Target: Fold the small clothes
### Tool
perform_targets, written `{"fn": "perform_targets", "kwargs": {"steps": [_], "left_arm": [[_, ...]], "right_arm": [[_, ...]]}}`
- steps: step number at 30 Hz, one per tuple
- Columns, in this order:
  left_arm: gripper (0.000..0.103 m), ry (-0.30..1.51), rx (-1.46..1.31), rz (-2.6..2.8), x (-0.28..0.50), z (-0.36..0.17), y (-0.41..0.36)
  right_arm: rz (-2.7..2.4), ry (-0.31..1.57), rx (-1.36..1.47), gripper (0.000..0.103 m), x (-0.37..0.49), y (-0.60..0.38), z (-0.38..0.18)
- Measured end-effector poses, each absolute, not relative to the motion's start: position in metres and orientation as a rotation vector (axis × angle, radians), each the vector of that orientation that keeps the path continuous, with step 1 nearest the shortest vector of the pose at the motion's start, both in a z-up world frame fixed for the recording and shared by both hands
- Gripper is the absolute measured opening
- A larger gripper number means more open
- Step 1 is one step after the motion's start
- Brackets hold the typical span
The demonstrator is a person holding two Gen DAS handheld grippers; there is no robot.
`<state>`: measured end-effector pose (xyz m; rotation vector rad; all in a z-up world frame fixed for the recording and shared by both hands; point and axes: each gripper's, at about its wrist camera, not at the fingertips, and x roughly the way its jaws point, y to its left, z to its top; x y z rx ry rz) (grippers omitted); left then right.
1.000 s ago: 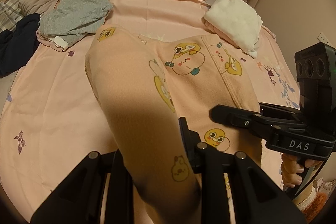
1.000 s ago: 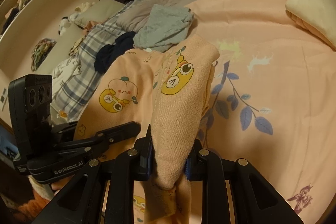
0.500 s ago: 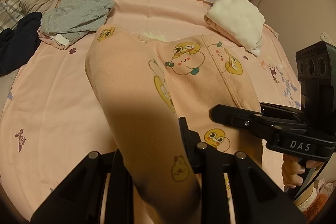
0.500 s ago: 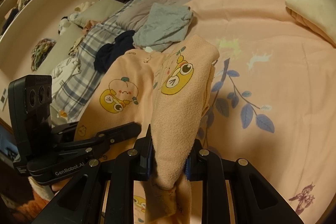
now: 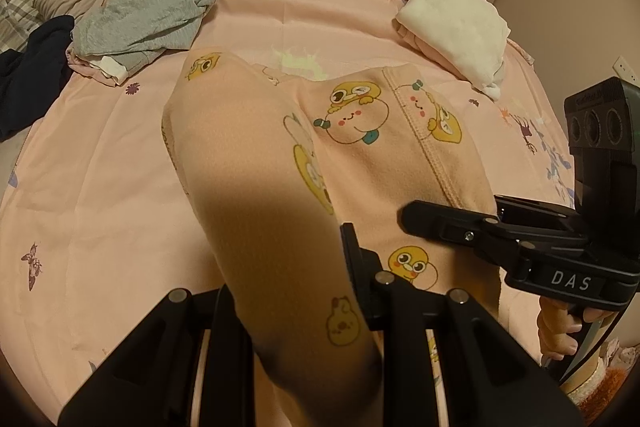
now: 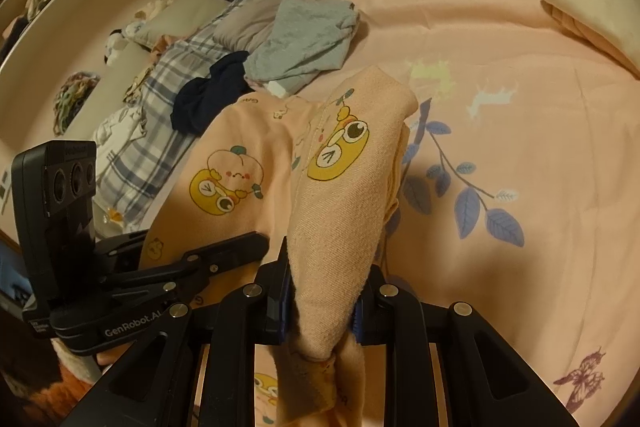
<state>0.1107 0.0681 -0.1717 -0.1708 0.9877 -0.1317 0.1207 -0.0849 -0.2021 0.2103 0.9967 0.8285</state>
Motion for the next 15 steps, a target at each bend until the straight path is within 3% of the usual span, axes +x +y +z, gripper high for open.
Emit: {"fn": "perform_targets", "kwargs": {"steps": [15], "left_arm": [[0.021, 1.014, -0.161, -0.137, 0.117, -0.183, 0.061]], "right_arm": [[0.801, 1.018, 0.202, 0.024, 0.120, -0.086, -0.211]]}}
